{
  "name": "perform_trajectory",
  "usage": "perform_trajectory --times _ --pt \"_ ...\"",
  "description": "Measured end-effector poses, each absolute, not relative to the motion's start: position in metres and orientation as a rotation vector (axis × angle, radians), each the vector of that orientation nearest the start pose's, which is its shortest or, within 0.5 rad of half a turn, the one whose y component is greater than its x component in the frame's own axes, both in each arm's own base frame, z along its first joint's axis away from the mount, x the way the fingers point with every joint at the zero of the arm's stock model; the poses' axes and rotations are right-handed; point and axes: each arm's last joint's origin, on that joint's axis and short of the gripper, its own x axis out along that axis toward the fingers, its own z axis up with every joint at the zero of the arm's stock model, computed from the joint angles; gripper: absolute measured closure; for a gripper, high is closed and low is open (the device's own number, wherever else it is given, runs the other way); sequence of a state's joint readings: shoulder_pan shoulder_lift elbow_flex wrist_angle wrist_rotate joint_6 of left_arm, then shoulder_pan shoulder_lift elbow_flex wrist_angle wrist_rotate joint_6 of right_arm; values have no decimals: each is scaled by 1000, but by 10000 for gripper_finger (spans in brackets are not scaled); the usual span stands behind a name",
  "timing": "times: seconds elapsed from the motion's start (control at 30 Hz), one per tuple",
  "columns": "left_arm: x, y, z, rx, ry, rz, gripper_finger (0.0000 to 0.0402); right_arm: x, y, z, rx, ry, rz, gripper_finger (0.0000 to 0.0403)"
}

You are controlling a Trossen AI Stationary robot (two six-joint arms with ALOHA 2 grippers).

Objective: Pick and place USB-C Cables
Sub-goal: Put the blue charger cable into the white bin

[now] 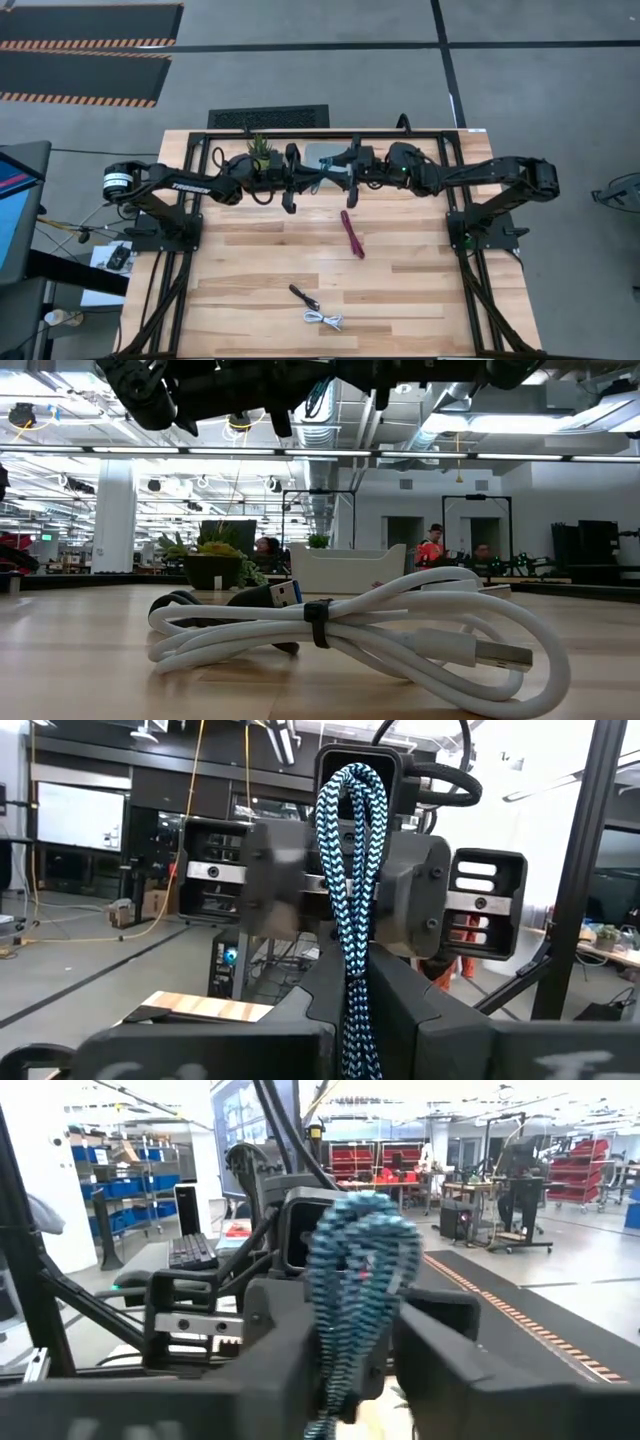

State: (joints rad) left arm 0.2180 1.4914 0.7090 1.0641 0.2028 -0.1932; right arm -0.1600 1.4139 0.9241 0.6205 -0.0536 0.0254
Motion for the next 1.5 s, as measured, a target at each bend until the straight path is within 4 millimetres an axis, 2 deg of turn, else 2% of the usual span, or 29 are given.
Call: perform_trajectory --times 0.13,0.2,0.37,0.47,0.63,0.8,0.93,1.13,1.33,1.5 --pt "302 61 263 -138 -270 -6 386 315 -51 313 13 -115 -107 363" --pt "302 61 262 -139 -269 -2 386 315 -52 313 14 -111 -113 386" --pt "302 62 261 -182 -254 38 382 315 -53 312 47 -103 -144 389" --pt "303 63 258 -200 -220 60 365 315 -54 310 49 -90 -159 390" --pt "304 63 252 -205 -161 44 298 310 -60 315 53 -111 -212 390" --pt "305 64 246 -220 -94 68 220 300 -74 321 41 -87 -276 390" --pt "304 64 239 -265 -24 94 184 292 -91 319 6 42 -403 390" --pt "302 63 236 -296 38 98 174 289 -117 319 -20 171 -485 390" --pt "300 63 238 -303 45 95 174 300 -145 302 -4 296 -505 390" --pt "295 61 249 -298 9 80 174 317 -160 277 10 391 -475 390"
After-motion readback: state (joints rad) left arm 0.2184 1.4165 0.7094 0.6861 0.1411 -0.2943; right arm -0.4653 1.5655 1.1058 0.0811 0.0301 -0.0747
